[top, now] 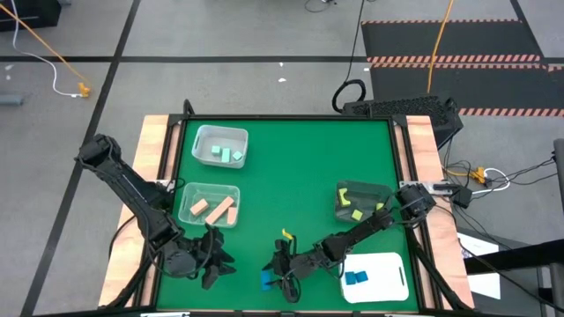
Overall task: Sort & place blocks by color
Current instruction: Put the blue block into the white bin
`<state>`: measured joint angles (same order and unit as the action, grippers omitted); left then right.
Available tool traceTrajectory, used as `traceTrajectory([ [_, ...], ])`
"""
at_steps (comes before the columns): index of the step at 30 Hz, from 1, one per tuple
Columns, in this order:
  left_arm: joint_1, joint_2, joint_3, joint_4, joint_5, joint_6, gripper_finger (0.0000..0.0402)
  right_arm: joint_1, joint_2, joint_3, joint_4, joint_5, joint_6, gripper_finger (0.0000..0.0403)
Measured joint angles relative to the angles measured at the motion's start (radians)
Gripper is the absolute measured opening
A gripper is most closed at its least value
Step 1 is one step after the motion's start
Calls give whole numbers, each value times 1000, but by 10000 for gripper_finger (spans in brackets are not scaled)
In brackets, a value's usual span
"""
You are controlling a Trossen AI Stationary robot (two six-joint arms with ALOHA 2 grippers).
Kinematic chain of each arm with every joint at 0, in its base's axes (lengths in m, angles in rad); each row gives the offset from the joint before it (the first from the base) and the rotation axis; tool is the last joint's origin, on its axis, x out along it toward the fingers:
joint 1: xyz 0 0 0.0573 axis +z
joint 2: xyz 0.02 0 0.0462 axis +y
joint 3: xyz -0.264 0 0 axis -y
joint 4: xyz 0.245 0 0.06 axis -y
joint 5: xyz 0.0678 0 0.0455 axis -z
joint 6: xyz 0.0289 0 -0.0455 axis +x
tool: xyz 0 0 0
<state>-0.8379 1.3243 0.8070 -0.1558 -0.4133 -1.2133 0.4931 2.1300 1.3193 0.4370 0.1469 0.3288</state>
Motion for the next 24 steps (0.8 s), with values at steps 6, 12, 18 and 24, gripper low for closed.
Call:
traceTrajectory([
  [6,1,0,0,30,1,-59,184,1,-3,0,-16,-22,36,196],
  [12,-10,25,-1,186,10,120,184,33,-146,0,-254,29,-13,196],
  [18,-6,90,0,425,-7,489,184,77,-342,0,-575,153,-14,196],
  [24,25,202,0,641,31,799,184,127,-500,0,-809,167,137,196],
])
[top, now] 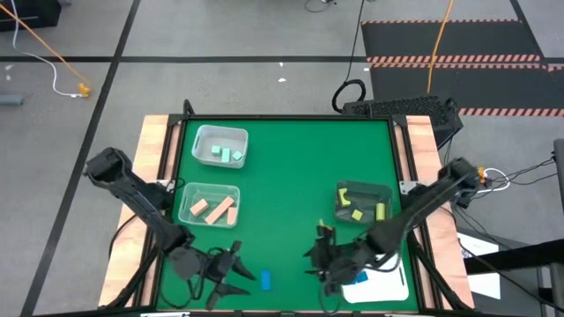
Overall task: Sort & place blocks by color
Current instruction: Put the blue block into the white bin
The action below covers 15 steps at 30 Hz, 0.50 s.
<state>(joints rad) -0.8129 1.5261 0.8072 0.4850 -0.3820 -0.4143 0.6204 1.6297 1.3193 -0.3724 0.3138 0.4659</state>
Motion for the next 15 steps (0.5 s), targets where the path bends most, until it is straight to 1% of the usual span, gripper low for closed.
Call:
traceTrajectory([
  [3,34,53,0,-20,68,64,184,25,-64,0,-101,7,87,196],
  [4,49,70,0,-23,97,84,184,37,-80,0,-135,27,118,196],
  [7,94,115,0,-32,162,147,184,59,-111,0,-219,76,199,196],
  [10,141,157,0,-69,228,173,184,73,-130,0,-291,79,277,196],
  [13,182,191,0,-98,297,174,184,82,-131,0,-363,79,311,196],
  [15,201,213,0,-115,357,210,184,88,-129,0,-400,78,313,196],
])
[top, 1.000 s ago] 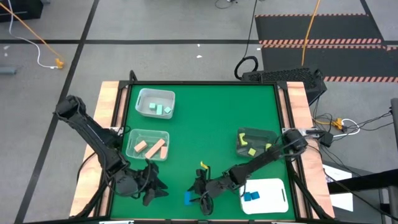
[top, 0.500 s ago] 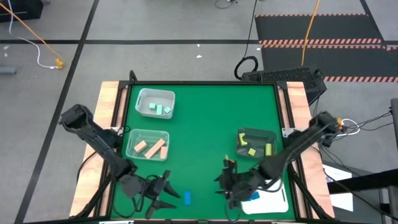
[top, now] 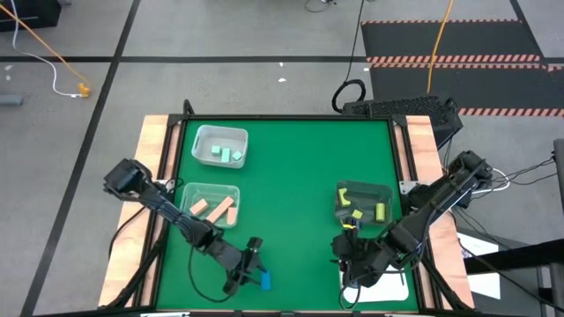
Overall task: Sort & place blocks by color
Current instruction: Put the blue block into the white bin
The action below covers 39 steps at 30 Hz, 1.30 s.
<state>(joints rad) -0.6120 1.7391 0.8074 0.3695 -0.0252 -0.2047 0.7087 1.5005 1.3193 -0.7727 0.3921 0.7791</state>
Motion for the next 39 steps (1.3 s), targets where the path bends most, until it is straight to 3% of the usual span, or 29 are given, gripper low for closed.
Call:
traceTrajectory([
  [5,13,27,0,-80,182,276,184,1,-1,0,-53,0,44,196],
  [11,59,27,0,-135,182,617,184,0,-1,0,-50,0,47,196],
  [18,137,27,0,-127,189,711,184,-3,-1,0,-50,1,47,196],
  [28,106,29,56,-121,261,808,184,-3,-1,-1,-52,3,47,196],
  [34,113,147,130,0,251,806,184,-16,-1,-2,-54,3,47,196],
  [39,91,222,194,-40,182,814,184,-21,0,-2,-53,2,47,196],
])
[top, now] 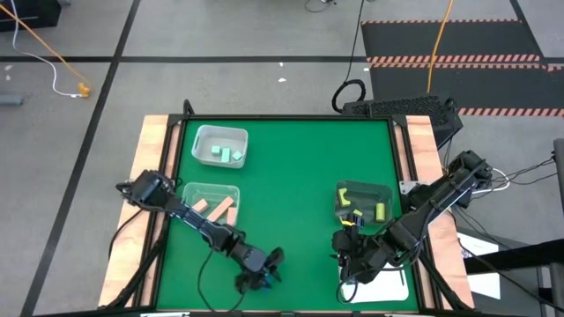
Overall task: Sort & place blocks by color
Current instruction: Put the blue block into the white bin
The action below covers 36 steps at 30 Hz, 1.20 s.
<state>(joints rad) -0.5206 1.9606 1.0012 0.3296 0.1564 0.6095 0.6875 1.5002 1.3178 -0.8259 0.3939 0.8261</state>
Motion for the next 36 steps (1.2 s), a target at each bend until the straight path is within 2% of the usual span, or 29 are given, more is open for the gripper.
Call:
traceTrajectory([
  [5,-12,-13,15,-161,0,5,184,0,0,0,5,0,0,196],
  [11,-33,-28,17,-320,-27,-99,184,0,0,0,8,-1,0,196],
  [14,-42,-34,17,-346,-34,-167,184,0,0,0,11,-1,0,196],
  [20,-71,-130,9,-497,-146,-350,184,0,0,0,12,-1,0,196],
  [25,-84,-233,5,-645,-199,-406,184,0,0,0,14,0,-1,196],
  [30,-119,-291,6,-645,-160,-433,184,-1,0,0,14,0,-1,196],
  [36,-157,-260,7,-642,-123,-388,184,-1,0,0,14,2,-1,196],
])
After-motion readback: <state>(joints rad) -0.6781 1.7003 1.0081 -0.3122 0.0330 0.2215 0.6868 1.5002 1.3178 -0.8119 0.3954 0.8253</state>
